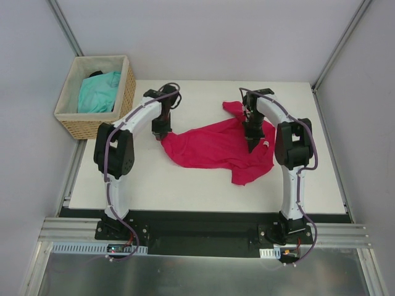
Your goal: Fold and stack the t-shirts
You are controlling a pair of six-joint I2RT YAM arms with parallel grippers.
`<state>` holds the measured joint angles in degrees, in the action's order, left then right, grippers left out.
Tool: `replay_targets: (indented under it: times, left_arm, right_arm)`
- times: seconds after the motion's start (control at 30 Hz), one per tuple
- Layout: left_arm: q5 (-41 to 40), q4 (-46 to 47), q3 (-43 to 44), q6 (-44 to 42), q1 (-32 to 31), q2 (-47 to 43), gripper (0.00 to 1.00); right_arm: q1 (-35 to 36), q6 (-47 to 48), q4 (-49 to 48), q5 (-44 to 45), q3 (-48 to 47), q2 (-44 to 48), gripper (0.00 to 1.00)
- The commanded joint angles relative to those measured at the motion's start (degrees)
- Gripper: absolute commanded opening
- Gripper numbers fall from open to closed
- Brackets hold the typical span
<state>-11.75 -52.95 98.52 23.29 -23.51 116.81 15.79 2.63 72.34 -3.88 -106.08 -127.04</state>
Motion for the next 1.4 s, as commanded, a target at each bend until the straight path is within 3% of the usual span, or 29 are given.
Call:
replay_targets:
  times: [0.0,0.17,0.37,0.47,0.5,0.73,0.8,0.83,0.93,0.97,1.03,1.1,1.13,1.17,1.27,1.37]
  left_arm:
    - [-6.4,-12.3,-1.0,1.1,4.4,-6.9,0.00]
    - [-9.8,-18.0,0.3,-0.3,5.6,-6.9,0.00]
    - [-7.7,-22.0,2.9,-1.1,5.6,-4.9,0.02]
    - [-7.1,-24.9,6.1,0.0,5.5,-3.4,0.32]
    - [-6.9,-25.3,6.9,-0.1,5.5,-3.3,0.47]
    - [-8.7,-29.1,19.3,2.5,5.6,-3.0,0.47]
    - [-4.3,-24.5,22.0,1.9,5.6,-6.0,0.47]
    - [4.0,-21.5,22.0,0.3,5.6,-7.6,0.48]
    - [16.6,-2.7,13.7,0.8,5.5,-18.3,0.50]
    - [18.2,3.6,6.8,1.2,5.5,-21.4,0.54]
    - [20.0,17.2,0.9,1.0,5.5,-28.1,0.57]
    - [22.8,24.2,-4.4,-0.4,5.5,-30.6,0.58]
    - [23.7,24.9,-5.2,-2.0,5.5,-30.5,0.58]
    - [25.1,25.3,-6.0,-2.8,5.5,-30.2,0.58]
    - [28.2,26.0,-6.9,-4.3,5.5,-27.8,0.59]
    - [29.4,27.2,-8.2,-3.8,5.4,-26.0,0.59]
  right_arm:
    - [0.3,0.6,4.3,-0.2,-4.4,-0.9,0.01]
    - [0.3,0.9,5.4,0.1,-5.5,-1.6,0.01]
    - [0.2,1.0,5.4,0.3,-5.1,-1.2,0.01]
    - [0.2,1.0,5.4,0.7,-4.7,-0.7,0.01]
    - [0.2,1.0,5.3,1.0,-4.7,-0.6,0.01]
    - [0.1,0.0,5.1,3.5,-3.7,2.7,0.01]
    - [-0.1,-0.6,3.7,1.4,-0.4,6.2,0.01]
    - [-0.1,-0.4,2.8,-0.7,1.4,7.8,0.01]
    - [0.5,0.3,-1.8,-7.8,12.9,15.8,0.01]
    - [0.8,0.4,-2.5,-8.4,15.4,17.6,0.01]
    - [1.6,1.1,-4.5,-8.8,22.2,22.9,0.03]
    - [2.6,0.9,-8.1,-8.3,26.8,28.7,0.15]
    - [2.9,1.1,-9.9,-8.7,31.2,30.9,0.23]
    - [3.5,0.7,-11.6,-8.8,33.7,32.5,0.39]
    - [4.3,-1.0,-21.2,-9.0,41.5,37.4,0.48]
    - [5.4,-1.2,-28.2,-9.0,45.9,38.1,0.50]
